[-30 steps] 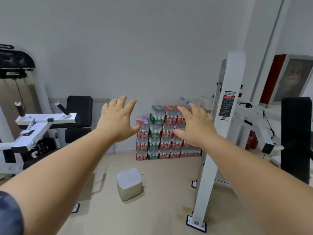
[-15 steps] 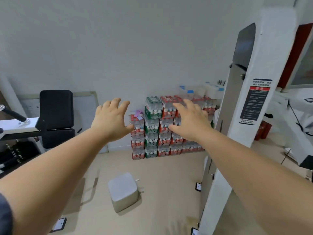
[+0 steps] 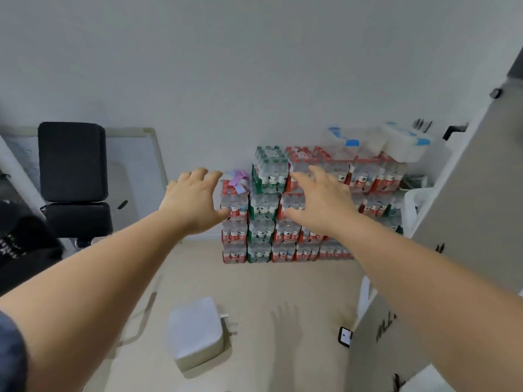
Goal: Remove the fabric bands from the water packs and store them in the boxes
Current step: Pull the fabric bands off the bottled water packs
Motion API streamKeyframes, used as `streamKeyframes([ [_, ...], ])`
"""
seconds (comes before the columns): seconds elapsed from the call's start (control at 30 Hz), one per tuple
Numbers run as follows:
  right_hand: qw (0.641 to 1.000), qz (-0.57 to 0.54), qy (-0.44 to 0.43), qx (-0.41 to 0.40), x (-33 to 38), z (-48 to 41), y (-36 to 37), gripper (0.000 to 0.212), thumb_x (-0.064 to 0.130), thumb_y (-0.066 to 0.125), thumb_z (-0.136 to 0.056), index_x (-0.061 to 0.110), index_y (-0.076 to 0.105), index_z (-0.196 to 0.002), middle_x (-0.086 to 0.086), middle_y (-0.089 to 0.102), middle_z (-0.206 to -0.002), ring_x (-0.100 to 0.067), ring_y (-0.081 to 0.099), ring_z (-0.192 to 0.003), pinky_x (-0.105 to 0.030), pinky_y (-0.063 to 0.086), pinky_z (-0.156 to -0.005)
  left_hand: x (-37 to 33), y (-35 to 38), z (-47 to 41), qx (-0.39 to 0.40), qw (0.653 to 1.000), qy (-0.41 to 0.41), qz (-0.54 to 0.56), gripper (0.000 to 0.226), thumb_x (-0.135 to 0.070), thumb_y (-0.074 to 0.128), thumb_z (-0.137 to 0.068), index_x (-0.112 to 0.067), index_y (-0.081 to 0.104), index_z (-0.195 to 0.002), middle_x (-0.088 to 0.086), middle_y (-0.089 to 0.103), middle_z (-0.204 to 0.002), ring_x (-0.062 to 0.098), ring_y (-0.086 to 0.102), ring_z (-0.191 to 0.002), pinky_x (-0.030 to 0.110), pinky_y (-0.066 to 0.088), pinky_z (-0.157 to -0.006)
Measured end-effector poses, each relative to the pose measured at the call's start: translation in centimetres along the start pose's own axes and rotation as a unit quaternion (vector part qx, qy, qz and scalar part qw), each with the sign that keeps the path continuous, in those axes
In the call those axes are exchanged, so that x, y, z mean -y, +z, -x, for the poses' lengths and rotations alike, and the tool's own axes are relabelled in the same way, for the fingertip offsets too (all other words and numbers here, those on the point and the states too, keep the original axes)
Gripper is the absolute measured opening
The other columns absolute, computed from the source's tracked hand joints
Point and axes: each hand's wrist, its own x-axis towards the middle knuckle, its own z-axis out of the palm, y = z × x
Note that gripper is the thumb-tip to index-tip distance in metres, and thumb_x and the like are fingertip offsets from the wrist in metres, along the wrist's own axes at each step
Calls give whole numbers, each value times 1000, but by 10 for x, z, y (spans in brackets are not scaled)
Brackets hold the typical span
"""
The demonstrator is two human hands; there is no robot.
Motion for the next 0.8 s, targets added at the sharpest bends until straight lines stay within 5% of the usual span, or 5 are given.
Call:
streamKeyframes([
  [0.57,993,-39,49,102,-67,-326,128,79,63,60,-86,35,30,-153,-6,23,-164,-34,27,-149,-57,32,-116,67,161,-340,86,995,44,9,76,-61,57,-81,-27,35,-145,4,43,-145,30,43,-130,47,40,-105],
  [0.8,986,-66,25,150,-125,-460,213,73,62,57,-89,35,32,-153,-5,26,-163,-33,29,-148,-55,32,-116,72,244,-445,142,989,-26,8,76,-60,57,-80,-28,35,-145,3,44,-144,31,43,-130,47,41,-105],
])
